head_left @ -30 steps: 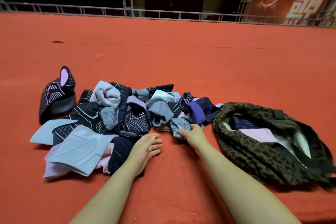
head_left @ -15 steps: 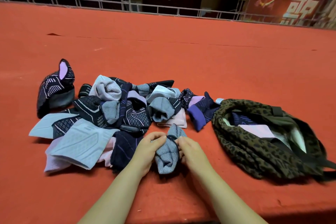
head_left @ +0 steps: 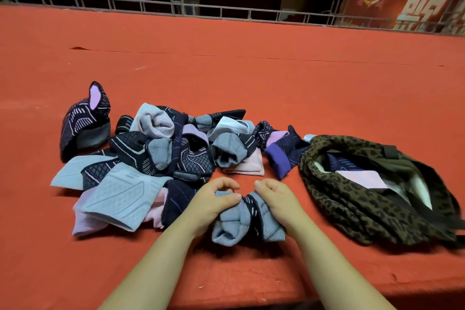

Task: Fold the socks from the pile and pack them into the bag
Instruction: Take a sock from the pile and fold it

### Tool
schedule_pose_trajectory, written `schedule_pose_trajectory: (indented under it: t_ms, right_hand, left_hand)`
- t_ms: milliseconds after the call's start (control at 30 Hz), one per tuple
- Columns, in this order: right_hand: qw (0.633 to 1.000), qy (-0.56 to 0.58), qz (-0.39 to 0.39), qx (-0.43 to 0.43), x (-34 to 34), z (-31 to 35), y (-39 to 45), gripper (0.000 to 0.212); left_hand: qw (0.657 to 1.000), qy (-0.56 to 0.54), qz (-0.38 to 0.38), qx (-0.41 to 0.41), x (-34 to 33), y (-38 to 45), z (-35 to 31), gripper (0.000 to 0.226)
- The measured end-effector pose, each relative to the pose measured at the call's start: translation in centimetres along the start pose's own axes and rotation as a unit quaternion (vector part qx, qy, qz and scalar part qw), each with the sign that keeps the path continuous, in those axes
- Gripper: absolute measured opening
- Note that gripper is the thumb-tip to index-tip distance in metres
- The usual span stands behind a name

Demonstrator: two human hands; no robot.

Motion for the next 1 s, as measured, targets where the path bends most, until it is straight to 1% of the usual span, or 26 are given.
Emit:
schedule_pose_trajectory:
  t_ms: [67, 100, 167, 200, 233, 267, 300, 333, 367, 433, 467, 500, 533, 600, 667, 700, 767, 800, 867, 900, 967, 1000]
  right_hand:
    - [0.998, -0.006, -0.05, -0.028, 1.1, -0.6, 0.4, 0.037]
    - [0.997, -0.023, -0.065, -0.04, 1.6, -0.9, 0.4, 0.038]
    - [0.995, -0.048, -0.075, -0.054, 2.1, -1.5, 0.3, 0.037]
    - [0.993, -0.057, -0.082, -0.058, 2.3, -1.7, 0.3, 0.038]
    - [0.992, -0.064, -0.09, -0.063, 2.6, -1.7, 0.2, 0.038]
    - [0.99, -0.069, -0.098, -0.069, 2.8, -1.8, 0.2, 0.039]
    - [0.989, -0.074, -0.106, -0.074, 2.9, -1.8, 0.2, 0.039]
    - [0.987, -0.084, -0.111, -0.077, 3.0, -1.8, 0.2, 0.04]
    - [0.986, -0.099, -0.115, -0.076, 2.9, -1.6, 0.2, 0.041]
    - [0.983, -0.106, -0.127, -0.074, 2.8, -1.5, 0.0, 0.042]
    - [0.982, -0.091, -0.141, -0.083, 3.0, -1.8, -0.2, 0.041]
    - [0.981, -0.067, -0.158, -0.09, 3.3, -1.9, -0.4, 0.04]
    - [0.98, -0.045, -0.17, -0.095, 3.5, -2.2, -0.6, 0.038]
    - [0.978, -0.012, -0.183, -0.1, 3.9, -2.2, -1.0, 0.036]
    - [0.976, 0.049, -0.189, -0.101, 3.6, -2.0, -1.3, 0.035]
    - [0.971, 0.092, -0.193, -0.105, 3.2, -1.8, -1.4, 0.034]
    - [0.962, 0.164, -0.192, -0.1, 2.2, -1.2, -1.6, 0.031]
    - [0.96, 0.179, -0.194, -0.092, 1.8, -0.9, -1.6, 0.03]
    - [0.958, 0.183, -0.21, -0.074, 1.5, -0.5, -1.7, 0.031]
    - [0.956, 0.182, -0.219, -0.066, 1.5, -0.3, -1.8, 0.031]
    - [0.954, 0.177, -0.234, -0.054, 1.7, -0.2, -1.9, 0.032]
    - [0.955, 0.169, -0.24, -0.049, 1.9, -0.4, -1.9, 0.032]
  left_hand:
    - [0.991, 0.131, 0.01, -0.011, 0.4, 0.4, -0.3, 0.03]
    - [0.984, 0.176, 0.026, -0.007, 0.5, 0.5, -0.5, 0.029]
    - [0.974, 0.222, 0.048, -0.001, 0.8, 0.7, -0.9, 0.022]
    - [0.974, 0.224, 0.039, -0.008, 1.0, 0.8, -1.2, 0.014]
    - [0.979, 0.201, 0.018, -0.015, 1.2, 0.9, -1.6, 0.012]
    - [0.989, 0.147, -0.014, -0.012, 1.6, 1.1, -1.7, 0.019]
    - [0.997, 0.057, -0.049, 0.008, 1.9, 1.3, -1.4, 0.025]
    - [0.995, -0.046, -0.085, 0.036, 2.2, 1.5, -0.9, 0.028]
    - [0.98, -0.146, -0.123, 0.061, 2.5, 1.7, -0.4, 0.029]
    - [0.925, -0.313, -0.202, 0.075, 4.0, 2.3, 0.5, 0.03]
    - [0.898, -0.369, -0.227, 0.072, 4.9, 2.6, 0.8, 0.031]
    - [0.887, -0.387, -0.242, 0.067, 5.7, 2.7, 0.8, 0.032]
    - [0.895, -0.365, -0.249, 0.062, 6.3, 2.7, 0.6, 0.032]
    - [0.934, -0.263, -0.233, 0.065, 6.2, 2.5, 0.4, 0.029]
    - [0.97, -0.144, -0.171, 0.099, 4.4, 2.0, 0.7, 0.024]
    - [0.981, -0.081, -0.13, 0.116, 3.2, 1.7, 1.1, 0.029]
    - [0.989, 0.022, -0.063, 0.134, 1.0, 0.8, 2.1, 0.051]
    - [0.987, 0.05, -0.06, 0.14, 0.4, 0.5, 2.6, 0.054]
    - [0.983, 0.06, -0.096, 0.145, 0.2, 0.0, 3.2, 0.047]
    - [0.982, 0.056, -0.107, 0.145, 0.4, 0.0, 3.5, 0.047]
    - [0.982, 0.055, -0.108, 0.147, 0.5, -0.1, 3.7, 0.047]
    - [0.981, 0.064, -0.107, 0.148, 0.5, -0.2, 3.7, 0.038]
Point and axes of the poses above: each hand's wrist, its own y-axis towards the middle knuckle, its own x-axis out of the back of the hand, z = x × y, the point moved 7 cm from there along y, towards the middle knuckle, and after that the axes turned 8 degrees about -z, right-handed, at the moved point
